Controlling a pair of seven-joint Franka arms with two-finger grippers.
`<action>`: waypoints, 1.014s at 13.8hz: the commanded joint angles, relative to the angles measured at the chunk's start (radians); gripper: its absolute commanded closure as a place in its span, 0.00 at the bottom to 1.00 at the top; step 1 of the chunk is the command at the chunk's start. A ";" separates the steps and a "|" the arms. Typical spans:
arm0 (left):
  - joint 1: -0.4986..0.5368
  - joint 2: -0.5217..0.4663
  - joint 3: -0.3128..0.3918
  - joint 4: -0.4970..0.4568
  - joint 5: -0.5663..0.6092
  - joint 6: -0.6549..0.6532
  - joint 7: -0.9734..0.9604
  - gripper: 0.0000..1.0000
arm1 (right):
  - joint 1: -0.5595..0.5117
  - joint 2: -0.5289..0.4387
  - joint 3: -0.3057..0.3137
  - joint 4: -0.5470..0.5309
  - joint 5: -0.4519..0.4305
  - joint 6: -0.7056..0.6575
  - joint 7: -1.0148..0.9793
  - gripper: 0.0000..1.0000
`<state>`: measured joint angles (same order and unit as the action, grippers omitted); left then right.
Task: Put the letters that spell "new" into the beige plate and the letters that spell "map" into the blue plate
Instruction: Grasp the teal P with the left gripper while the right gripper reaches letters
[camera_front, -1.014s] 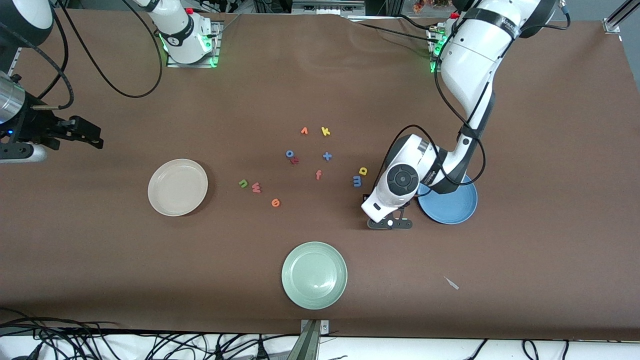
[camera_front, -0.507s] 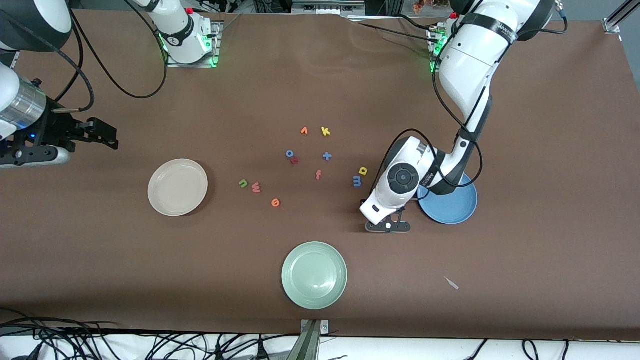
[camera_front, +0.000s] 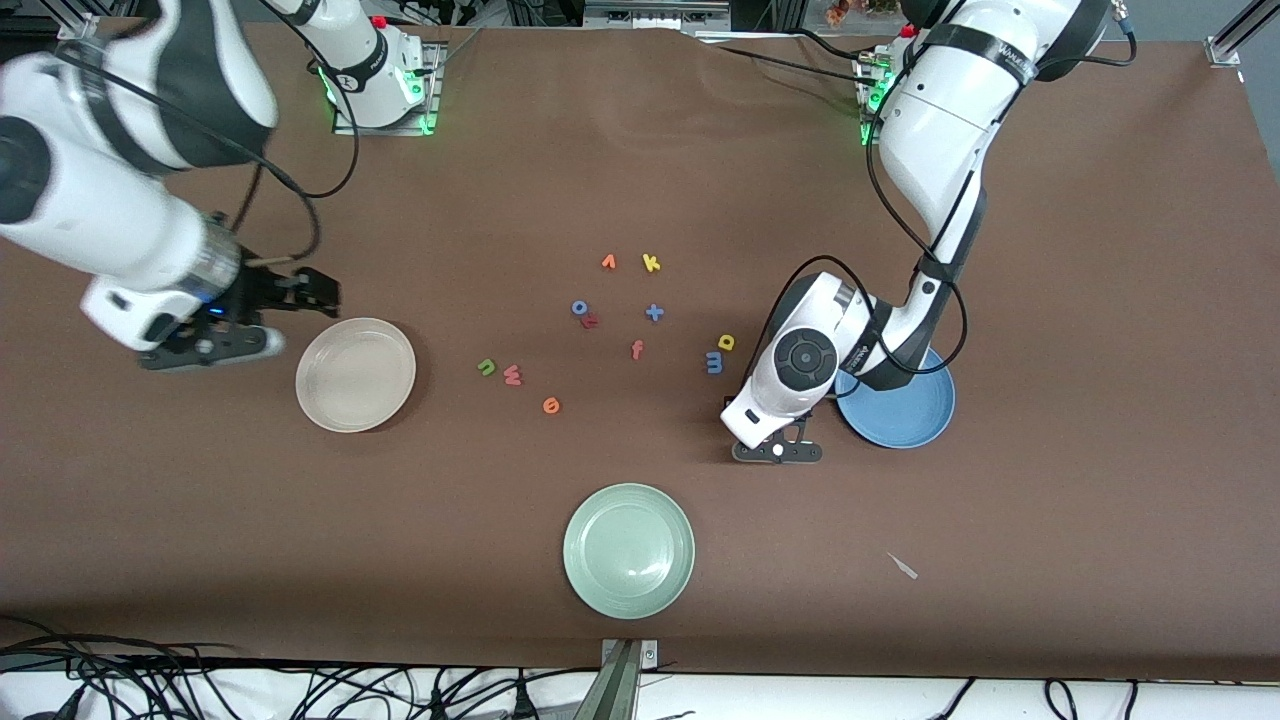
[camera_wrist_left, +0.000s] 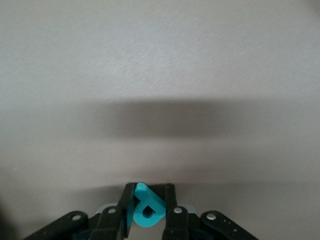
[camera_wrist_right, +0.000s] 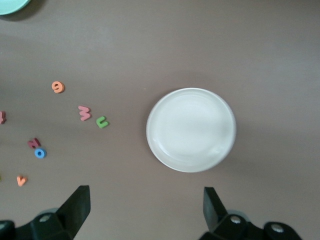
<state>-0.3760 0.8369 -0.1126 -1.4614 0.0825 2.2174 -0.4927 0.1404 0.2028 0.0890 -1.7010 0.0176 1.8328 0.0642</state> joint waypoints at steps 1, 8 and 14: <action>0.038 -0.048 0.004 -0.007 0.031 -0.064 0.086 0.80 | -0.002 -0.034 0.066 -0.214 -0.007 0.229 0.072 0.00; 0.098 -0.087 0.011 -0.007 0.033 -0.140 0.227 0.80 | 0.016 0.079 0.187 -0.401 -0.191 0.552 0.288 0.00; 0.157 -0.117 0.011 -0.011 0.033 -0.215 0.339 0.80 | 0.021 0.259 0.189 -0.390 -0.329 0.784 0.298 0.01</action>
<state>-0.2473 0.7453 -0.0951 -1.4575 0.0825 2.0361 -0.2117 0.1647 0.4169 0.2735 -2.1046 -0.2802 2.5690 0.3558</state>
